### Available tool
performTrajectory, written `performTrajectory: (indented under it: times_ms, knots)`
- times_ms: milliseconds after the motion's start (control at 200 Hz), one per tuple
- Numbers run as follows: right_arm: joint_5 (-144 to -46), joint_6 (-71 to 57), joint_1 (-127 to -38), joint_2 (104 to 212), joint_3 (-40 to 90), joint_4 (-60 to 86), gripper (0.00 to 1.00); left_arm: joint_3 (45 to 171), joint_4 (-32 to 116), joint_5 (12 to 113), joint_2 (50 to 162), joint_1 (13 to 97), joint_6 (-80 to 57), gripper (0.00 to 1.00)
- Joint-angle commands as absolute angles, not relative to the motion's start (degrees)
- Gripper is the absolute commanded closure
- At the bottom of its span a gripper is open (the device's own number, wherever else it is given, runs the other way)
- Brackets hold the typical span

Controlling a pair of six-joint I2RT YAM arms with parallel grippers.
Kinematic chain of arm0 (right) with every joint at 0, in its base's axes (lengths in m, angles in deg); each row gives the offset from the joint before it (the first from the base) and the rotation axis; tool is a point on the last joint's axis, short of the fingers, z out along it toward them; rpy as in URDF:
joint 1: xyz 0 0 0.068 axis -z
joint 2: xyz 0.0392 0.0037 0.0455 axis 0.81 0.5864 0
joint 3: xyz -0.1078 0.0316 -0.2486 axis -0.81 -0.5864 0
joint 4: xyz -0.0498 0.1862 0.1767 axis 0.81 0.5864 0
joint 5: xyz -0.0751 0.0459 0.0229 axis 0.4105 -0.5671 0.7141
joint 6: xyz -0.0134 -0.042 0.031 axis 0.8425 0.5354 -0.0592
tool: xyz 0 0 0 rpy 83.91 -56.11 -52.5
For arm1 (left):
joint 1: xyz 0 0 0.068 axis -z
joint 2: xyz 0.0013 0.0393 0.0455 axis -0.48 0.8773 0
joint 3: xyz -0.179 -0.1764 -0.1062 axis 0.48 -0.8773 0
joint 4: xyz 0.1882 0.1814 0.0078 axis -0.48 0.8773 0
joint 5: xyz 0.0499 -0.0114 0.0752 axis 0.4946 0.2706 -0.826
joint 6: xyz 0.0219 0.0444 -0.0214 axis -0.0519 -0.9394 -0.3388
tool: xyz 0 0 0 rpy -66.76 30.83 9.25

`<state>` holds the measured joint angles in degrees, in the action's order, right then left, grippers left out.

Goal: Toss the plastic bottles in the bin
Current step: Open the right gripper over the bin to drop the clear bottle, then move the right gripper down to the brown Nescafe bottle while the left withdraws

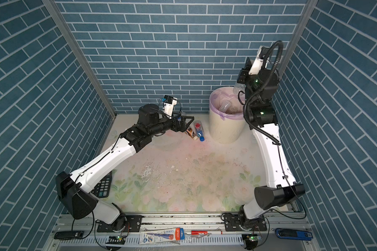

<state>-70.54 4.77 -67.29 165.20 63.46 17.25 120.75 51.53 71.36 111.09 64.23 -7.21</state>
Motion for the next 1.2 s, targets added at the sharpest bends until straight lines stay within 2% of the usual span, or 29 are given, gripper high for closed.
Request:
performTrajectory:
  times_ms: [0, 30, 80, 170, 215, 620, 905, 1065, 1195]
  knots:
    - [-75.41, -1.43, -65.88, 177.67, 73.46, 33.07, 0.67, 119.33, 49.82, 73.66, 111.44, 63.4, -5.3, 0.01]
    - [-76.91, -2.92, -65.58, 180.81, 79.79, 39.66, 0.53, 119.11, 49.79, 73.73, 111.26, 63.4, -5.29, 0.01]
    - [-78.34, -3.76, -65.73, 182.47, 84.33, 44.55, 0.39, 118.6, 49.89, 73.83, 111.0, 63.4, -5.27, 0.01]
    - [-79.25, -3.41, -66.74, 174.92, 72.95, 33.57, 0.17, 117.8, 49.9, 73.45, 110.95, 63.36, -5.09, 0.01]
    - [-79.2, -3.54, -66.85, 172.04, 69.64, 30.07, 0.11, 117.7, 49.9, 73.6, 111.31, 63.31, -4.87, 0.01]
    - [-78.84, -3.16, -66.84, 163.8, 66.18, 34.93, 0.01, 117.19, 48.62, 75.63, 113.0, 63.32, -1.95, 0.01]
    - [-83.49, -4.27, -67.78, 158.1, 58.63, 36.75, 0.01, 114.4, 52.81, 70.88, 111.02, 61.6, 3.19, 0.01]
    - [-84.08, -3.86, -70.98, 153.09, 50.85, 38.41, 0.01, 111.29, 54.89, 70.22, 109.87, 59.33, 9.32, 0.01]
    - [-83.72, -2.33, -77.3, 150.82, 44.73, 40.29, 0.01, 108.74, 57.49, 70.68, 108.93, 58.93, 12.58, 0.01]
